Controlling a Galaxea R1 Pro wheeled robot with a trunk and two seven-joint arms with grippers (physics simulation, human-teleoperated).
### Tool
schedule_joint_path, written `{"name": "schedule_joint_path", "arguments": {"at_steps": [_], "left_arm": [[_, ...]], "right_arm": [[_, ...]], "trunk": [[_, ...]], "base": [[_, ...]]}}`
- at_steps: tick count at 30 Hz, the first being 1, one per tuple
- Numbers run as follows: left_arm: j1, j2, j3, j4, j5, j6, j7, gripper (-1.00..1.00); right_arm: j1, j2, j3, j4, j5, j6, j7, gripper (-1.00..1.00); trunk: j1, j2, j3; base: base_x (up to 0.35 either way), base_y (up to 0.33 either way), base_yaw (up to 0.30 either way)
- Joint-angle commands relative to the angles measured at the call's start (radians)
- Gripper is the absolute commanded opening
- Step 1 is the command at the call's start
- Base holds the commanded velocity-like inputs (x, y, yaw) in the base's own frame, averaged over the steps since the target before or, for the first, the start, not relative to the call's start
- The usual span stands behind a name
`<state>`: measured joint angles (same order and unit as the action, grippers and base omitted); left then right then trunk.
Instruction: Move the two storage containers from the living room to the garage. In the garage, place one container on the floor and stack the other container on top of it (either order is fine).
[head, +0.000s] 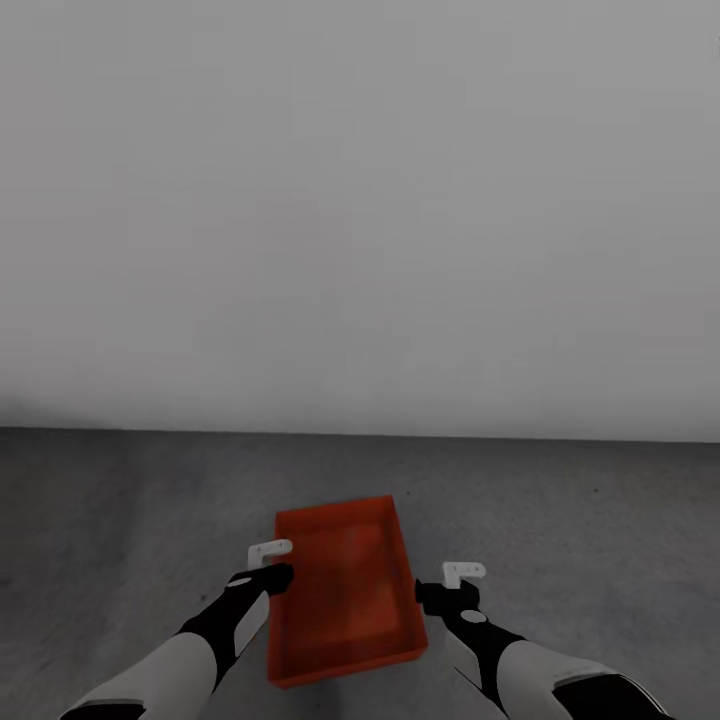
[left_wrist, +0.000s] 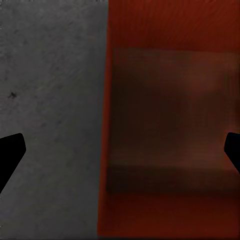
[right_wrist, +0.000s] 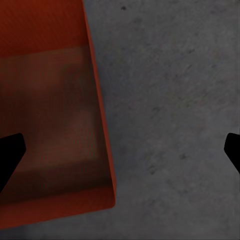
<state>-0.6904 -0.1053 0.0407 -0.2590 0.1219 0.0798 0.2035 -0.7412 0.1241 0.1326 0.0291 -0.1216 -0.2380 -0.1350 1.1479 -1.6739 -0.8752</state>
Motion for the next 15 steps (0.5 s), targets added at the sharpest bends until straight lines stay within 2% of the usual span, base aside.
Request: {"name": "schedule_joint_path", "arguments": {"at_steps": [1, 15], "left_arm": [[0.0, -0.001, 0.004, -0.002, 0.006, 0.005, 0.002, 1.0], [0.0, 0.001, 0.004, -0.002, 0.006, 0.005, 0.001, 1.0]], "right_arm": [[-0.001, 0.0, 0.009, 0.003, -0.01, -0.006, -0.001, 1.0], [-0.001, 0.001, 0.009, 0.003, -0.01, -0.006, -0.001, 1.0]], "trunk": [[-0.004, 0.007, 0.002], [-0.058, 0.105, 0.046]], "base": [[0.0, 0.0, 0.0], [0.0, 0.0, 0.0]]}}
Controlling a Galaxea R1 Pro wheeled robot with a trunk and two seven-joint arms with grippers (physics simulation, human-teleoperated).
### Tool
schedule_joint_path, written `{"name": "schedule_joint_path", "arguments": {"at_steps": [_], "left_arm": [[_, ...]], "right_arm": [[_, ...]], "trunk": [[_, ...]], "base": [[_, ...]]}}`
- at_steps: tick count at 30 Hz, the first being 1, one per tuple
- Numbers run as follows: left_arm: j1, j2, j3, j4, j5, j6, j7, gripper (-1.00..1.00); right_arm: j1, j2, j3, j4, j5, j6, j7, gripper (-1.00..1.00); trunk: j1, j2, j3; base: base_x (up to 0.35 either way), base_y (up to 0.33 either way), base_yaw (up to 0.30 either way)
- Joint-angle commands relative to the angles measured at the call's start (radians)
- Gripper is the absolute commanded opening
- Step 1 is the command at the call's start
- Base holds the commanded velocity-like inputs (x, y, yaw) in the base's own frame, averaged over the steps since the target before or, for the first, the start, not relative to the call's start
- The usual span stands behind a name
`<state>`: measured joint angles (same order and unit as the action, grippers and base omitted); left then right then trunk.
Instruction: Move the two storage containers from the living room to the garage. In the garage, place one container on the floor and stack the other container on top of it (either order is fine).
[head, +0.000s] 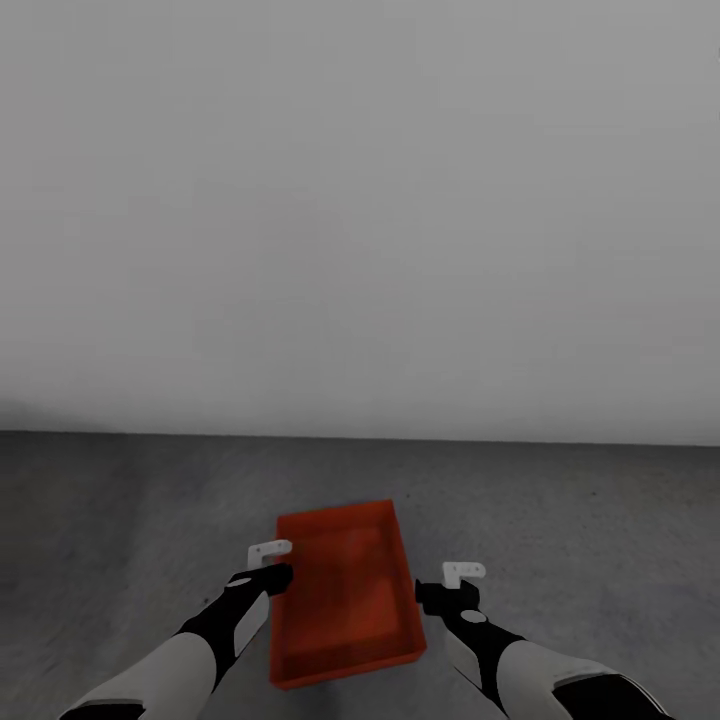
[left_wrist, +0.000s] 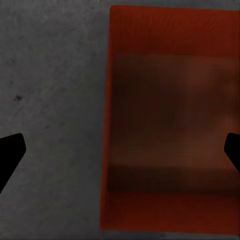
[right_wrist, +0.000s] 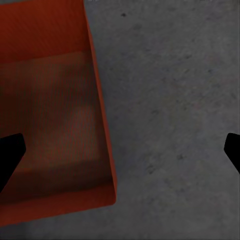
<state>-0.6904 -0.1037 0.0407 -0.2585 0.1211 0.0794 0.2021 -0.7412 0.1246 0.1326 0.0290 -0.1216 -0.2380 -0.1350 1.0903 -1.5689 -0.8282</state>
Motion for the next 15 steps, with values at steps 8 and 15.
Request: {"name": "schedule_joint_path", "arguments": {"at_steps": [8, 15], "left_arm": [[0.0, -0.001, 0.002, -0.001, -0.002, 0.002, -0.008, 1.0], [0.0, -0.001, 0.002, -0.001, -0.002, 0.002, -0.01, 1.0]], "right_arm": [[-0.001, 0.0, 0.009, 0.003, -0.01, -0.006, -0.002, 1.0], [-0.001, 0.001, 0.009, 0.003, -0.01, -0.006, -0.002, 1.0]], "trunk": [[-0.031, 0.056, 0.024], [-0.058, 0.105, 0.046]], "base": [[0.0, 0.0, 0.0], [0.0, 0.0, 0.0]]}}
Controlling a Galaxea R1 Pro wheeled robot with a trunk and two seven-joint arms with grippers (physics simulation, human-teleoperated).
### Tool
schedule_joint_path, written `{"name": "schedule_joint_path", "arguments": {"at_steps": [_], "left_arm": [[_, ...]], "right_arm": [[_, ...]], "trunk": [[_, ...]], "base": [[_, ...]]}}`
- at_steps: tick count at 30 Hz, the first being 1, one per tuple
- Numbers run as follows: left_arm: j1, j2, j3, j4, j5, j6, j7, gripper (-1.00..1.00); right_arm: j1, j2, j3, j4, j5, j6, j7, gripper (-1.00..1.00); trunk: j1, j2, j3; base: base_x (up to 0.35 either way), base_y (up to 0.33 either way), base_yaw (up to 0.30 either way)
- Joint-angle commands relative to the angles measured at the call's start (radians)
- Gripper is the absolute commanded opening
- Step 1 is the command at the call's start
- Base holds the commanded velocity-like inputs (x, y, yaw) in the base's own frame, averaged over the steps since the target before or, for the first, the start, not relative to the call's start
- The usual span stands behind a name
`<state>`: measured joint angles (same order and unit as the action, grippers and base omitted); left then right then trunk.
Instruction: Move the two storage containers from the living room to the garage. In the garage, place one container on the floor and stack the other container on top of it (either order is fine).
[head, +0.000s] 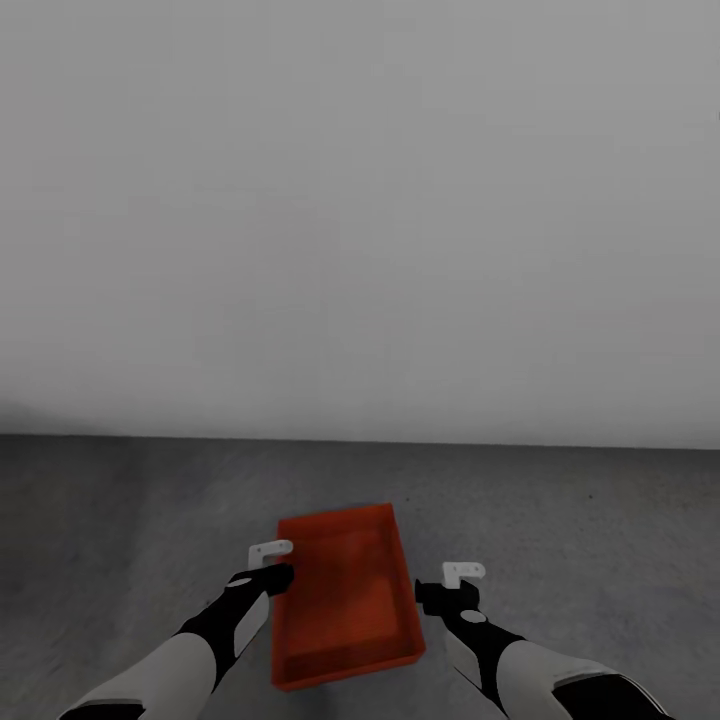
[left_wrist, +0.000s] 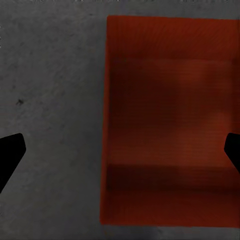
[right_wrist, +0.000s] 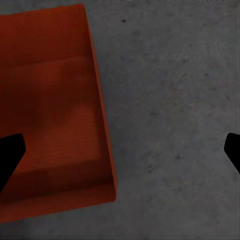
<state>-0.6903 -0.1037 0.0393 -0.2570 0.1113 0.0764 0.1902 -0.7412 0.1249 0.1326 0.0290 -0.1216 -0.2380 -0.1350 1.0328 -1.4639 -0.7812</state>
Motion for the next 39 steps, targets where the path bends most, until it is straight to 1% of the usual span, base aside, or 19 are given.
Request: {"name": "schedule_joint_path", "arguments": {"at_steps": [1, 10, 30, 36, 39], "left_arm": [[0.0, -0.001, 0.004, -0.002, 0.008, 0.005, 0.002, 1.0], [0.0, 0.0, 0.004, -0.003, 0.015, 0.006, 0.004, 1.0], [0.0, -0.001, 0.005, -0.014, 0.017, 0.007, 0.012, 1.0], [0.0, -0.001, 0.006, -0.017, 0.02, 0.009, 0.012, 1.0], [0.0, -0.001, 0.006, -0.017, 0.03, 0.012, 0.012, 1.0]], "right_arm": [[-0.001, 0.0, 0.009, 0.003, -0.01, -0.006, -0.002, 1.0], [-0.001, 0.0, 0.009, 0.003, -0.01, -0.006, -0.002, 1.0], [-0.001, 0.0, 0.009, 0.003, -0.01, -0.006, -0.002, 1.0], [-0.001, 0.0, 0.009, 0.003, -0.01, -0.006, -0.002, 1.0], [-0.001, 0.0, 0.009, 0.003, -0.01, -0.006, -0.002, 1.0]], "trunk": [[-0.004, 0.007, 0.002], [-0.038, 0.07, 0.031], [-0.038, 0.07, 0.031], [-0.038, 0.07, 0.031], [-0.038, 0.07, 0.031]], "base": [[0.0, 0.0, 0.0], [0.0, 0.0, 0.0], [-0.004, 0.0, 0.0], [-0.23, 0.0, 0.0], [-0.316, 0.0, 0.0]]}}
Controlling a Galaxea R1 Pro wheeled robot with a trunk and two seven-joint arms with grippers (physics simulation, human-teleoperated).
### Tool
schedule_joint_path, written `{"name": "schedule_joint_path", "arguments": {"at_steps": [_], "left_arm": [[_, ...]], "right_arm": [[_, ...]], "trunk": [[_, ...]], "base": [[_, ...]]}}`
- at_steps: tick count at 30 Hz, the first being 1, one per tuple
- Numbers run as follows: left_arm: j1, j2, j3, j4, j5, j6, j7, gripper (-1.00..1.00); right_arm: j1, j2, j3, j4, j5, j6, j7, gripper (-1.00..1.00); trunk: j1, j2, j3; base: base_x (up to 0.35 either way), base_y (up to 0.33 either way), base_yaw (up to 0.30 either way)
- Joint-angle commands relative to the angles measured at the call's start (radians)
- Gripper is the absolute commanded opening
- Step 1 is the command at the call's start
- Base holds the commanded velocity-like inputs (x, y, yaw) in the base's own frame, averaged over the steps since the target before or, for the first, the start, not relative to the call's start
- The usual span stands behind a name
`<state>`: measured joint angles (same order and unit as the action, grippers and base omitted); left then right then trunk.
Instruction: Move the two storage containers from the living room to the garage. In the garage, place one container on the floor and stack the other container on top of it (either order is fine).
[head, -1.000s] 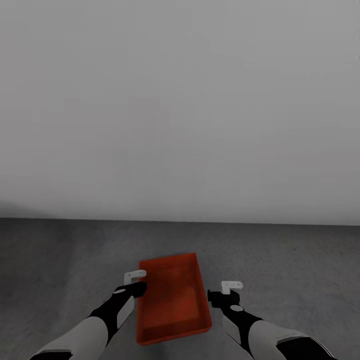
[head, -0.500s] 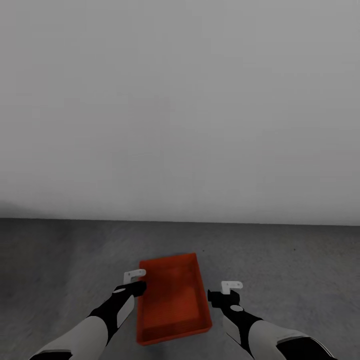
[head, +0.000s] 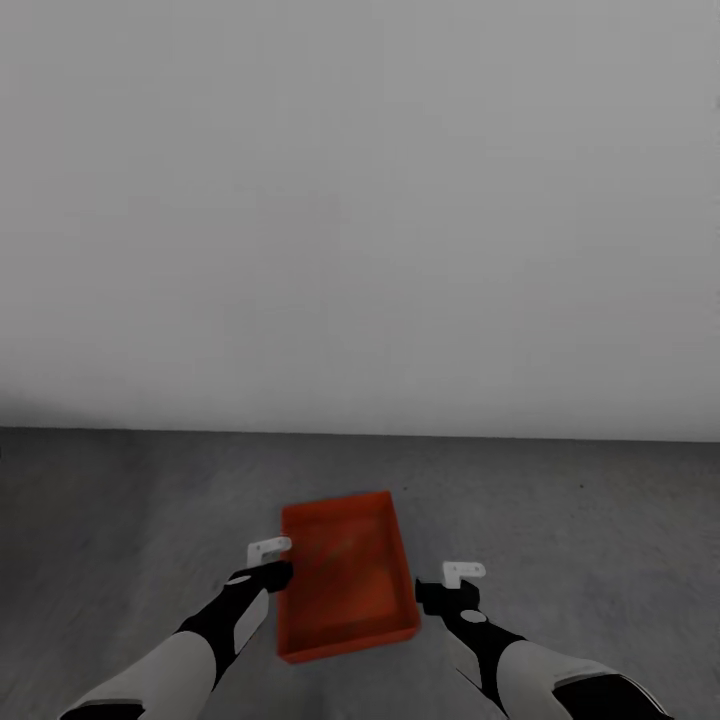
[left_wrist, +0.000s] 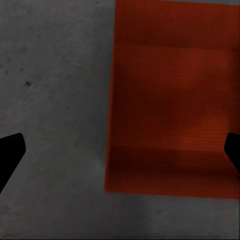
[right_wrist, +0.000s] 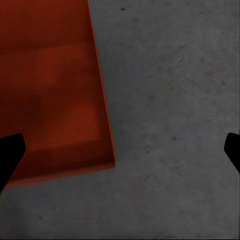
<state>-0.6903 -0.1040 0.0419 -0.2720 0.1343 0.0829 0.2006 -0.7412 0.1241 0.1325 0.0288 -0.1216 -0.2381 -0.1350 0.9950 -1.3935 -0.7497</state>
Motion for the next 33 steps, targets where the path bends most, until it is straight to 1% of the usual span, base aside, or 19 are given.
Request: {"name": "schedule_joint_path", "arguments": {"at_steps": [1, 5, 8, 33], "left_arm": [[0.0, -0.001, 0.004, -0.002, 0.01, 0.006, 0.002, 1.0], [0.0, 0.0, 0.003, -0.003, 0.029, 0.011, 0.002, 1.0], [0.0, 0.0, 0.003, -0.002, 0.035, 0.013, 0.002, 1.0], [0.0, 0.0, 0.003, 0.003, 0.039, 0.014, 0.002, 1.0]], "right_arm": [[-0.001, 0.001, 0.009, 0.003, -0.01, -0.006, -0.002, 1.0], [-0.001, 0.001, 0.009, 0.003, -0.01, -0.006, -0.002, 1.0], [-0.001, 0.001, 0.009, 0.003, -0.01, -0.006, -0.002, 1.0], [-0.001, 0.001, 0.009, 0.003, -0.01, -0.006, -0.002, 1.0]], "trunk": [[-0.001, 0.0, -0.001], [-0.001, 0.0, -0.001], [-0.001, 0.0, -0.001], [-0.001, 0.0, -0.001]], "base": [[-0.329, 0.0, 0.0], [-0.338, 0.0, 0.0], [-0.344, 0.0, 0.0], [-0.346, 0.0, 0.0]]}}
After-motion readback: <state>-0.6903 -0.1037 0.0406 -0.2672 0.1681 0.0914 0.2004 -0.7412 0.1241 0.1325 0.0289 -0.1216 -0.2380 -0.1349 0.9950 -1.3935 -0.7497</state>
